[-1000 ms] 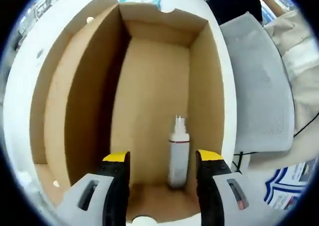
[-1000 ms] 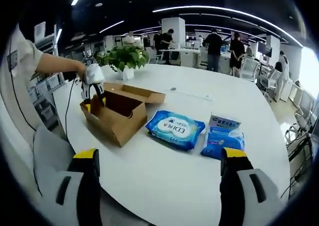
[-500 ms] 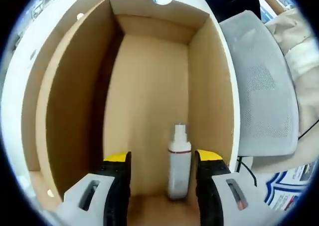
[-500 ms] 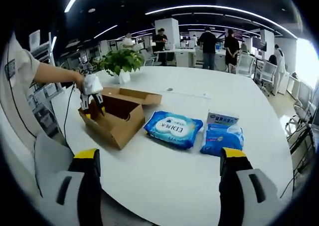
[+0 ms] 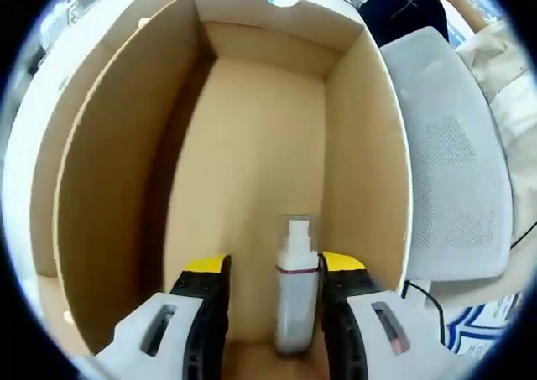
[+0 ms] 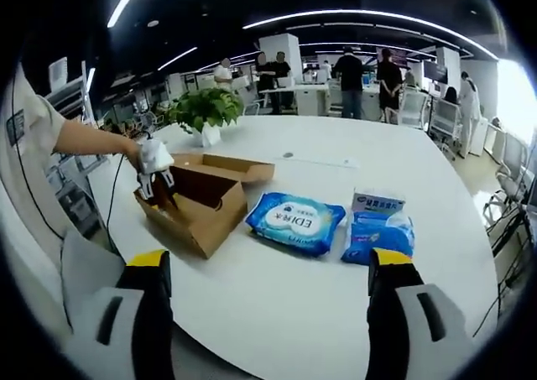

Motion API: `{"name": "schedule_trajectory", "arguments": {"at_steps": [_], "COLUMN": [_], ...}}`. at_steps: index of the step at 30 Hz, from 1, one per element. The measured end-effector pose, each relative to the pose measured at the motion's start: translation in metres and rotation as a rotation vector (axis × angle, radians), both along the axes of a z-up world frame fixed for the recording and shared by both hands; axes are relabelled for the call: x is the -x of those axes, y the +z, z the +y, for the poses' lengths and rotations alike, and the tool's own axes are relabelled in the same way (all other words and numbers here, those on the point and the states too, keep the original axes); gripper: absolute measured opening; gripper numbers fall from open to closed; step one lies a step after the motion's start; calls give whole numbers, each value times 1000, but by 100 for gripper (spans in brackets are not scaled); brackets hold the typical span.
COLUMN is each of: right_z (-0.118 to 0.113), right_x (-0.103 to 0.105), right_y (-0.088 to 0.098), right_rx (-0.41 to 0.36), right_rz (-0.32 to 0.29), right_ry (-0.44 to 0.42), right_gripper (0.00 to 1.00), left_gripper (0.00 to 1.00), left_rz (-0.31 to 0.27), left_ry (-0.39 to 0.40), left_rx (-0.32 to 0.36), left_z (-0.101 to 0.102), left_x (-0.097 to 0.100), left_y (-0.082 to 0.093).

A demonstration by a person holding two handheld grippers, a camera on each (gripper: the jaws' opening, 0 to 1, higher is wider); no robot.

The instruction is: Operate the shoe box by opening the lid, removing the specified soft item, and placing it in the target area until the item is outside and the box remains undamaged.

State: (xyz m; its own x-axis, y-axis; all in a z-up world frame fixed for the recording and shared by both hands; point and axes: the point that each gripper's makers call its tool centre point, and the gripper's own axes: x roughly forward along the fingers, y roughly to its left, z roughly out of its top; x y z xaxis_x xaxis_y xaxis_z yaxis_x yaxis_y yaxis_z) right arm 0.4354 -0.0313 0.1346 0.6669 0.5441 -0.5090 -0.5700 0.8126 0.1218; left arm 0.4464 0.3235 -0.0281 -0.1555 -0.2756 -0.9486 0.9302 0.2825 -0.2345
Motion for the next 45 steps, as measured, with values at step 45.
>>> {"name": "schedule_trajectory", "arguments": {"at_steps": [45], "right_z": [22], "right_x": [0], "right_y": [4], "right_rx": [-34], "right_rz": [-10], "right_ry": [12], "right_gripper": [81], "left_gripper": [21], "left_rz": [-217], "left_ry": [72], "left_rx": [59], "left_z": [-22], "left_x": [-20], "left_y": [29]}}
